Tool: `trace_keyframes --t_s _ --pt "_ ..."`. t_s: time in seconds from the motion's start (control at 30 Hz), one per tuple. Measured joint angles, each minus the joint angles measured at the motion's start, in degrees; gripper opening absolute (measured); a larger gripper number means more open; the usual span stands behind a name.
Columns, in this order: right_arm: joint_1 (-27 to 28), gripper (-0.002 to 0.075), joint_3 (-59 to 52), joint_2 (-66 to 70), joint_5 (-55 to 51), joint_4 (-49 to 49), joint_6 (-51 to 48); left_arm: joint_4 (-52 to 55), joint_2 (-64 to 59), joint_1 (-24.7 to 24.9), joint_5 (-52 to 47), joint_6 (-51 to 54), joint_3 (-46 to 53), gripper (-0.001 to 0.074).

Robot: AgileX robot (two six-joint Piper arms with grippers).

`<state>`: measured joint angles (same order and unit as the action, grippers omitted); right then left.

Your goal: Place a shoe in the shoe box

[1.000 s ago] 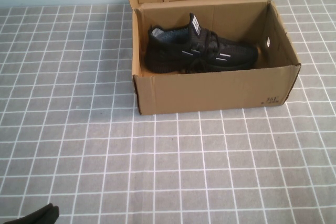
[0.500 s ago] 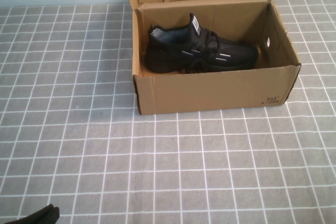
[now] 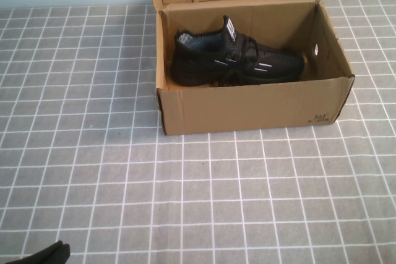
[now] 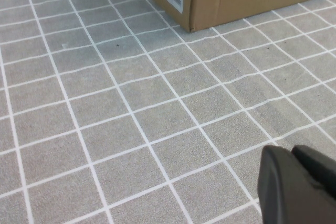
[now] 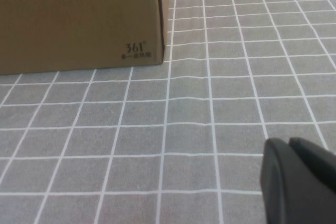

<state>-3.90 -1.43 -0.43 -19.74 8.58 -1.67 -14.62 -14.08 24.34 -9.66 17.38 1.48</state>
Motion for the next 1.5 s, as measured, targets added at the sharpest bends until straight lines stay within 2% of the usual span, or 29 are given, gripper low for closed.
trace_keyframes --t_s 0.4,0.6,0.67,0.93,1.03,1.17,1.37,1.5 --pt "0.09 -0.0016 0.0 0.0 0.0 0.0 0.0 0.0 0.0 0.0 -0.1 0.0 0.0 -0.0001" --pt "0.09 -0.0016 0.0 0.0 -0.02 0.0 0.0 4.48 1.39 -0.33 -0.1 0.0 0.0 -0.0001" --pt "0.09 -0.0016 0.0 0.0 -0.02 0.0 0.0 5.58 2.7 -2.47 0.43 -0.24 0.0 -0.0001" --pt "0.09 -0.0016 0.0 0.0 -0.22 0.0 0.0 7.27 13.91 -17.38 3.99 -5.12 0.0 -0.0001" --pt "0.09 -0.0016 0.0 0.0 -0.22 0.0 0.0 7.48 14.59 -20.72 4.72 -6.3 0.0 -0.0001" --pt "0.09 -0.0016 0.0 0.0 -0.33 0.0 0.0 7.73 14.71 -23.02 2.84 -8.16 0.0 -0.0001" --pt "0.09 -0.0016 0.0 0.0 -0.33 0.0 0.0 11.68 14.71 -23.2 -9.9 -8.63 0.0 -0.0001" --pt "0.09 -0.0016 0.0 0.0 -0.33 0.0 0.0 12.49 14.71 -23.2 -12.56 -9.24 0.0 -0.0001"
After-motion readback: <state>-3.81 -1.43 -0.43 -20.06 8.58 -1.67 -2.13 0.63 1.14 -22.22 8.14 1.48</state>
